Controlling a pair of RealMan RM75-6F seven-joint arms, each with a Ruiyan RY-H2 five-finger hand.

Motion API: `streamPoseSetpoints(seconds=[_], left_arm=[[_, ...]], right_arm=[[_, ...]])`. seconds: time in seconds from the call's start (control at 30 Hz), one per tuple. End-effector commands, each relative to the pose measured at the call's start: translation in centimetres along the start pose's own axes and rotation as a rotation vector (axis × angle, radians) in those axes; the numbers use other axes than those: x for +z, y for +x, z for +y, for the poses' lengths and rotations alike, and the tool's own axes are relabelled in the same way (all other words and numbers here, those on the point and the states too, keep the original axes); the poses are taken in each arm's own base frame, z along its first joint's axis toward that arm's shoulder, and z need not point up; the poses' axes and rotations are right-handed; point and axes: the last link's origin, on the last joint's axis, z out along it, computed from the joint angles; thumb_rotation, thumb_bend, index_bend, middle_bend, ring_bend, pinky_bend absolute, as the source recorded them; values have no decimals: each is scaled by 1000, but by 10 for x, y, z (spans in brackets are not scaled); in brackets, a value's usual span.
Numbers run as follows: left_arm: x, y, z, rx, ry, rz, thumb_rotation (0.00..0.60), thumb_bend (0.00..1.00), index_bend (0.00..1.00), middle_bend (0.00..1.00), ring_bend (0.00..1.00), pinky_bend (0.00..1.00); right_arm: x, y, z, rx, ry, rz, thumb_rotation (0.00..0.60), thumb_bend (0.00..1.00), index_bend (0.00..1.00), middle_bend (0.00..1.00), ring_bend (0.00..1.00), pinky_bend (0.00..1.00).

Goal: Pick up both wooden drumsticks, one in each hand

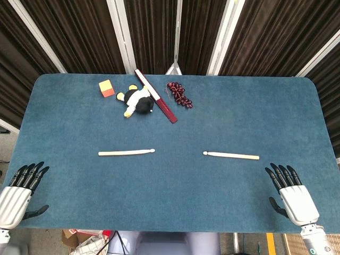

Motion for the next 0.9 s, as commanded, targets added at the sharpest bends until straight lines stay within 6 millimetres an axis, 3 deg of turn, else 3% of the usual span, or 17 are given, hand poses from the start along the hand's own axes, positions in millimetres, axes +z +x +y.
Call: streamPoseSetpoints(seconds=[0.03,0.37,0.43,0.53,0.6,0.67,0.8,0.9], left_arm=[[0,0,0,0,-1,0,600,46,0,0,0,0],[0,1,0,-2,0,3,600,46,0,0,0,0],[0,1,-1,-4,0,4,600,46,0,0,0,0],[0,1,-1,-7,1,3,600,46,0,0,0,0],[0,1,-1,-8,1,4,600,46,0,0,0,0],[1,0,-1,-11,5,2,600,46,0,0,0,0],[2,1,0,-14,4,3,600,46,0,0,0,0],[2,0,0,-8,1,0,600,46,0,0,0,0]], right_arm=[[0,0,0,0,0,0,600,402,0,0,0,0],[1,1,-1,6,3,4,600,402,0,0,0,3],[3,2,-1,9,6,16,600,402,0,0,10,92],[12,6,-3,13,14,53,600,402,0,0,179,383],[23,10,-6,20,19,82,600,403,0,15,421,589],[39,13,-10,17,27,109,600,402,12,67,573,703],[73,14,-21,3,39,119,600,402,114,179,734,779],[101,8,-28,-23,25,90,600,402,165,203,789,801]])
